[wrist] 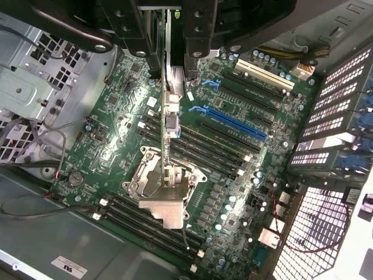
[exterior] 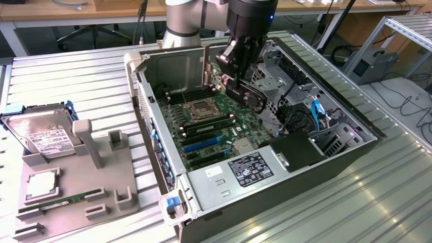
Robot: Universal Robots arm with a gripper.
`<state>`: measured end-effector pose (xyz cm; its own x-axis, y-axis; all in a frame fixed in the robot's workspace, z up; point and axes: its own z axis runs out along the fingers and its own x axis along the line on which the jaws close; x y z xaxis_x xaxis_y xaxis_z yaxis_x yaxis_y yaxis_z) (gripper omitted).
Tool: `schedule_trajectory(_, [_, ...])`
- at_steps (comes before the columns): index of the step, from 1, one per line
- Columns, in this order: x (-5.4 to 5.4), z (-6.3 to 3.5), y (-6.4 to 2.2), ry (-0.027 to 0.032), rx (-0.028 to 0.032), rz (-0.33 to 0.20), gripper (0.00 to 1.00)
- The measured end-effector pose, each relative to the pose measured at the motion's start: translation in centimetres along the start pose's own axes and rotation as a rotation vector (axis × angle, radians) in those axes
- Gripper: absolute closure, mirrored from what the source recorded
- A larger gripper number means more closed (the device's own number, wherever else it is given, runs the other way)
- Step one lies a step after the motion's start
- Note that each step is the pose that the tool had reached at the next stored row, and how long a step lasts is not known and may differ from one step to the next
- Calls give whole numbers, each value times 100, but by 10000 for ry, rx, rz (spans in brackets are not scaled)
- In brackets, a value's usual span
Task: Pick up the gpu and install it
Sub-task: 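Insert the gpu into the slot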
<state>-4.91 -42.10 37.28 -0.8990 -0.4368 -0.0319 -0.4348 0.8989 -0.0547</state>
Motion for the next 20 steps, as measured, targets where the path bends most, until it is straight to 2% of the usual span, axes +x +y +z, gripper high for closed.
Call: schedule_trajectory(20, [0, 0, 0, -30, -18, -555, 74])
